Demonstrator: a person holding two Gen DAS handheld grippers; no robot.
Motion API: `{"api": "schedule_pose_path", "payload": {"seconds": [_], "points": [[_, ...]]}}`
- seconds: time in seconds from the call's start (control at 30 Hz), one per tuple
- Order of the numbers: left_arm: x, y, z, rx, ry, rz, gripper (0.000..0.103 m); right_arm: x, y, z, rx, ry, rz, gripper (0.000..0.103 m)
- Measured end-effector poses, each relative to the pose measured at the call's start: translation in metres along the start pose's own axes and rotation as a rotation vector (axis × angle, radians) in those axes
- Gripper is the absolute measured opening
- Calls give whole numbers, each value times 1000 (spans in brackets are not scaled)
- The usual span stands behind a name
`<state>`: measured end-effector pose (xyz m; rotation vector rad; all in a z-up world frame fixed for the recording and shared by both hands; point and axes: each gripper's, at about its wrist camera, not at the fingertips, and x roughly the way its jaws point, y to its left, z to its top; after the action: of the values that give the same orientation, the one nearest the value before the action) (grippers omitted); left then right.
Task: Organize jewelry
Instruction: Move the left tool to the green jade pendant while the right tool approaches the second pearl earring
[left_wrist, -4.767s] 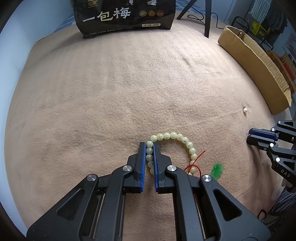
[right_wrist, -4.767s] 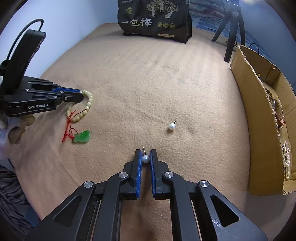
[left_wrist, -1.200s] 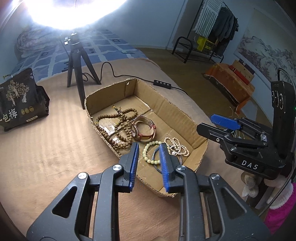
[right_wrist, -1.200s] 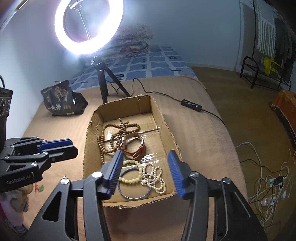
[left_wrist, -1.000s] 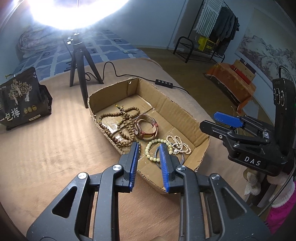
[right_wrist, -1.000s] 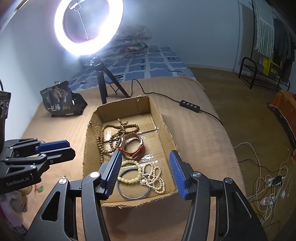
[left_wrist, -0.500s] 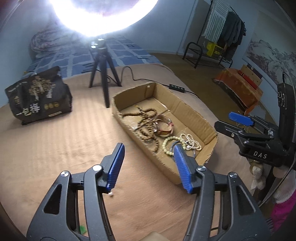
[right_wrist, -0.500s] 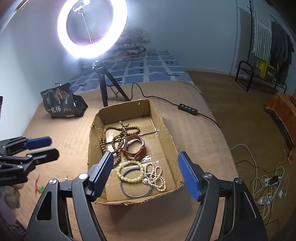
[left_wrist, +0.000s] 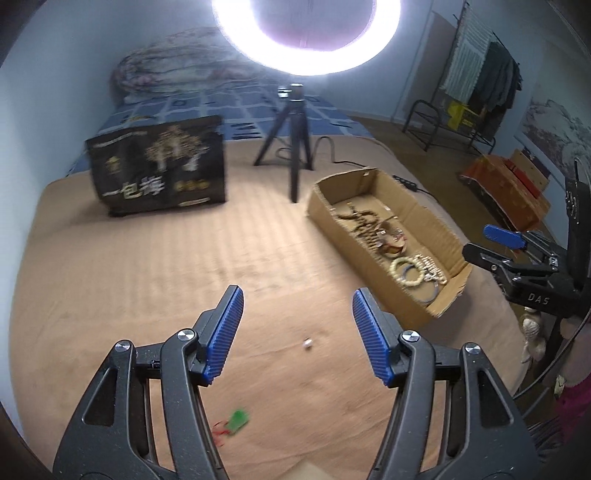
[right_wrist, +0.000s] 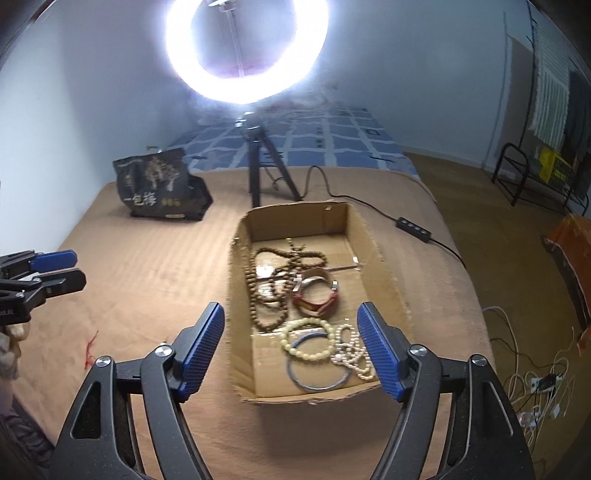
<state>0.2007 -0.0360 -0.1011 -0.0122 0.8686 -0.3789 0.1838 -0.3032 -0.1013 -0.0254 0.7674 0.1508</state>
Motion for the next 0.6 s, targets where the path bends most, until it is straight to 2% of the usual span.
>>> {"api": "schedule_pose_path", "payload": {"seconds": [0.27,0.43,0.6], "points": [[-16,45,-32,-64,4,46,63,4,40,-6,-71,17,61,77],[-20,56,-45,-54,18,53,63,13,61,-11,-87,44,107,77],[-14,63,-62,-47,72,38,63,24,85,-18,-125,68,134,77]]}}
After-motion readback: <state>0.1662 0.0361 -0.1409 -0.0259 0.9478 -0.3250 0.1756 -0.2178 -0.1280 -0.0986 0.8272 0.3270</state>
